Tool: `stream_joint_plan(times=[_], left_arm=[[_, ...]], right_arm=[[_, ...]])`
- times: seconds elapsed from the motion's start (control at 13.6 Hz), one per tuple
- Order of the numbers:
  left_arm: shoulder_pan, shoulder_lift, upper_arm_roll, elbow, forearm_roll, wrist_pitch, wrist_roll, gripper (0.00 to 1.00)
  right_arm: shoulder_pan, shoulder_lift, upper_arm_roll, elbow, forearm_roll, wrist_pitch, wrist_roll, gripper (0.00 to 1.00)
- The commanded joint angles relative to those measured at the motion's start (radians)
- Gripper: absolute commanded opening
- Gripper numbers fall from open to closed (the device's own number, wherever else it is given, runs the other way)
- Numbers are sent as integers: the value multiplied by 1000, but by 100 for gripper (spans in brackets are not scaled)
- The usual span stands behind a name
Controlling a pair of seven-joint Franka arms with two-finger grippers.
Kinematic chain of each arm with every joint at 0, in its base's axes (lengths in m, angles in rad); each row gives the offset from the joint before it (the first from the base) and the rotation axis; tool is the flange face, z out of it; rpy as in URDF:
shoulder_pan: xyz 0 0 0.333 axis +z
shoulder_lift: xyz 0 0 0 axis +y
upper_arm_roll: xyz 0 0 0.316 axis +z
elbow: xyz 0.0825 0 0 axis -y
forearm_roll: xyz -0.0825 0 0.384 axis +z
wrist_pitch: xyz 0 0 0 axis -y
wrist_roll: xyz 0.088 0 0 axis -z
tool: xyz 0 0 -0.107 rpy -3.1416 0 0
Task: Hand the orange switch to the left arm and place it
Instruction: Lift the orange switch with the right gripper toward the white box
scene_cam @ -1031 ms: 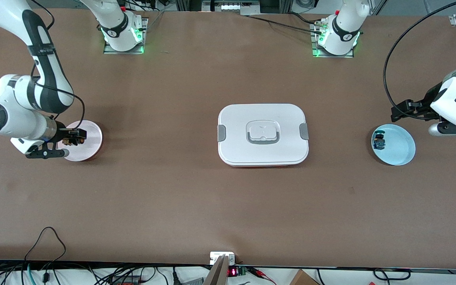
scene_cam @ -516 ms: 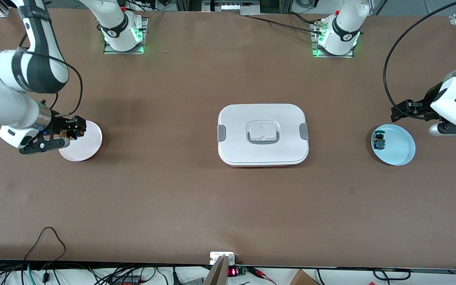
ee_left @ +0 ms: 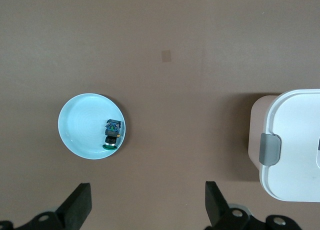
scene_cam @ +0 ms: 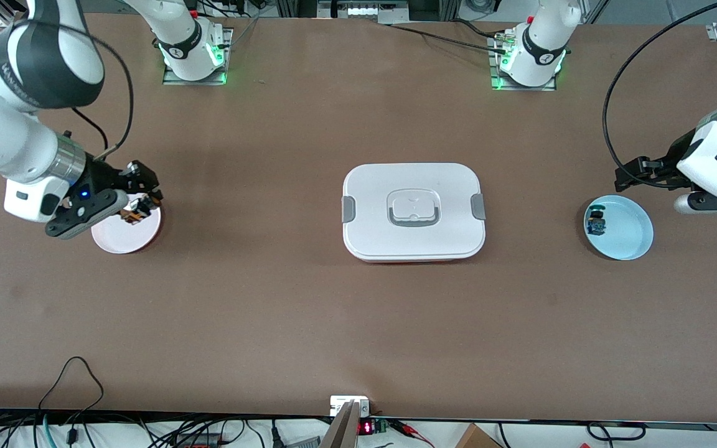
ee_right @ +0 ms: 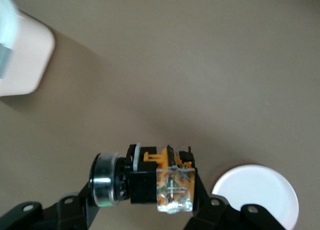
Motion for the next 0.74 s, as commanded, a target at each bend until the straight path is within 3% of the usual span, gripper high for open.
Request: stream_joint_plan(times=[0.0, 0.15, 0.59, 0.66], left_arm=[[-1, 16, -1, 35, -6, -23, -10, 100], [0, 14, -1, 35, -6, -23, -10, 100], [2, 14, -1, 35, -7, -23, -10, 100], [5, 14, 1, 35, -11, -23, -10, 100]], right_arm=[[31, -25, -2, 35, 116, -17, -75, 14], [42, -22, -2, 44, 243, 0, -193, 14], [106, 17, 19, 44, 481, 135, -593, 14], [128, 33, 19, 43, 556, 164, -674, 14]])
